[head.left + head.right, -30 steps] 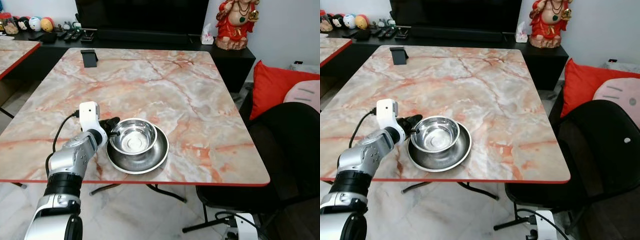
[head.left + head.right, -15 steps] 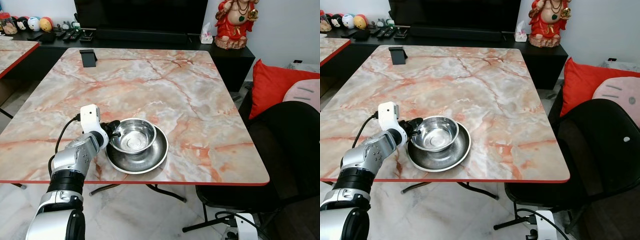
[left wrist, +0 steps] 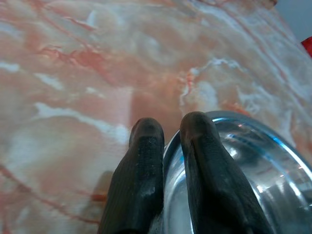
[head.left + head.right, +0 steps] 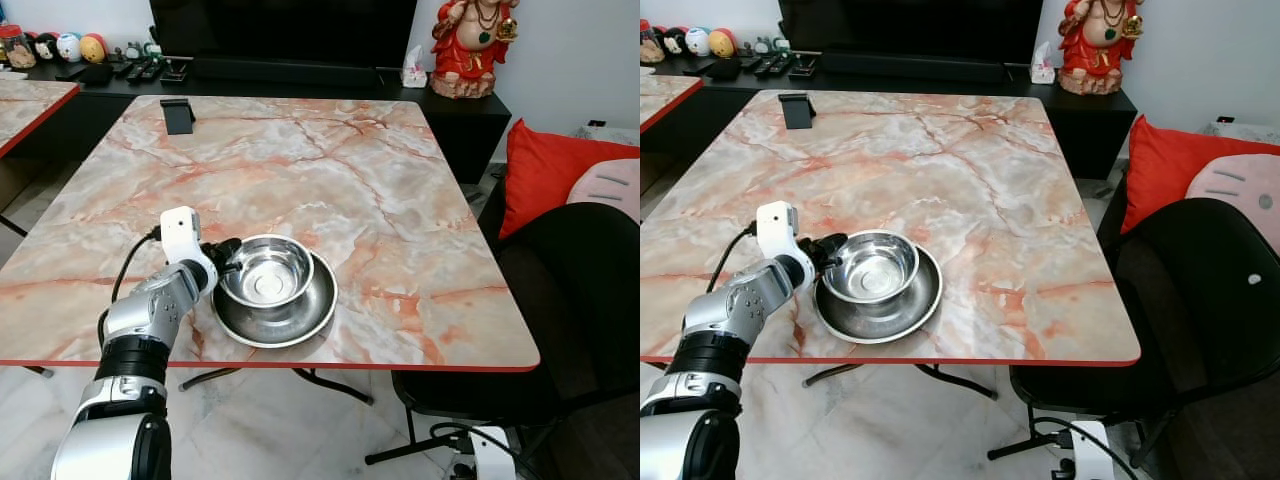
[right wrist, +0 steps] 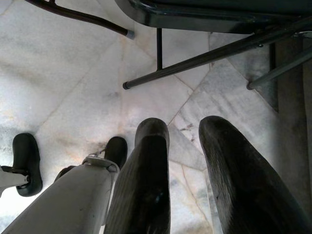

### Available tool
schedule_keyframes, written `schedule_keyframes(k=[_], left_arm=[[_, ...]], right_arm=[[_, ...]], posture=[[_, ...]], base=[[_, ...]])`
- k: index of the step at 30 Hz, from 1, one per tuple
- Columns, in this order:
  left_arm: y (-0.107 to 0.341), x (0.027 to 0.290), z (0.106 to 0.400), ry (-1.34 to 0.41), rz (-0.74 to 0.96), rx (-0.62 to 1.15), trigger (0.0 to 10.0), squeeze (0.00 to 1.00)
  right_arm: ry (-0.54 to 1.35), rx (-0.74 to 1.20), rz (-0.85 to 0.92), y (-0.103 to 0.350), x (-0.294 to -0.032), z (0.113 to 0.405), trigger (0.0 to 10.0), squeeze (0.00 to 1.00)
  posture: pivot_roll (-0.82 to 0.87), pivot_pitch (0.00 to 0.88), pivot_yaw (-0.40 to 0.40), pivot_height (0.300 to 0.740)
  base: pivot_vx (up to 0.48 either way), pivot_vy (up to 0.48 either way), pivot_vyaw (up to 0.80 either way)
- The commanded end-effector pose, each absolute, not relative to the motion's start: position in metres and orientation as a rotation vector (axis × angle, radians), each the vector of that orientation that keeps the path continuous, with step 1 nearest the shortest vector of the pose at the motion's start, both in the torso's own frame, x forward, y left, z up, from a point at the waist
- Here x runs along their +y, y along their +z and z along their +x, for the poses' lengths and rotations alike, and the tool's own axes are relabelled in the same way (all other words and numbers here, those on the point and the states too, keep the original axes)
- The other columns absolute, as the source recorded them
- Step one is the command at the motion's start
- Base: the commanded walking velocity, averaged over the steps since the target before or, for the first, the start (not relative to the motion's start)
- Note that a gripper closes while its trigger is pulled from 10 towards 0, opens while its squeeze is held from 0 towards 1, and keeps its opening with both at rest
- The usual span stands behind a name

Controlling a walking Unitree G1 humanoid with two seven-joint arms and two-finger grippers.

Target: Setting the table

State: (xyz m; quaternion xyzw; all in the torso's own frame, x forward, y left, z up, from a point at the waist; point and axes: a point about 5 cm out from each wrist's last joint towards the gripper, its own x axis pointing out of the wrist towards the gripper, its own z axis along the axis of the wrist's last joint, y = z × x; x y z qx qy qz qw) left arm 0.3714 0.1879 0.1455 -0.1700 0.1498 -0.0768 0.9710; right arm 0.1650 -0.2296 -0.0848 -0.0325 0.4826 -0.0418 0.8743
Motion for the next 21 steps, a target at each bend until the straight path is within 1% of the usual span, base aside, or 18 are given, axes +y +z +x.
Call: schedule_keyframes(k=[1,7,10,14,21], left_arm=[[0.156,0.186,0.375,-0.169,-0.343,0.269,10.0,0.0],[0.153,0.181,0.374,-0.203,-0.347,0.289,10.0,0.0],[0.155,0.181,0.374,-0.194,-0.354,0.269,10.0,0.0],[0.163,0.19,0.377,-0.147,-0.362,0.22,10.0,0.0],[0.163,0.195,0.377,-0.128,-0.345,0.229,10.0,0.0]], right_arm=[[-0.096,1.011,-0.066,-0.085,-0.232,0.164,10.0,0.0],[-0.095,1.012,-0.065,-0.085,-0.232,0.164,10.0,0.0],[-0.095,1.011,-0.065,-0.085,-0.232,0.164,10.0,0.0],[-0.095,1.012,-0.064,-0.085,-0.232,0.164,10.0,0.0],[-0.092,1.013,-0.063,-0.085,-0.232,0.164,10.0,0.0]], posture=[[0.08,0.0,-0.054,0.74],[0.08,0.0,-0.055,0.74],[0.08,0.0,-0.055,0.74],[0.08,0.0,-0.056,0.74],[0.08,0.0,-0.056,0.74]], base=[[0.0,0.0,0.0],[0.0,0.0,0.0],[0.0,0.0,0.0],[0.0,0.0,0.0],[0.0,0.0,0.0]])
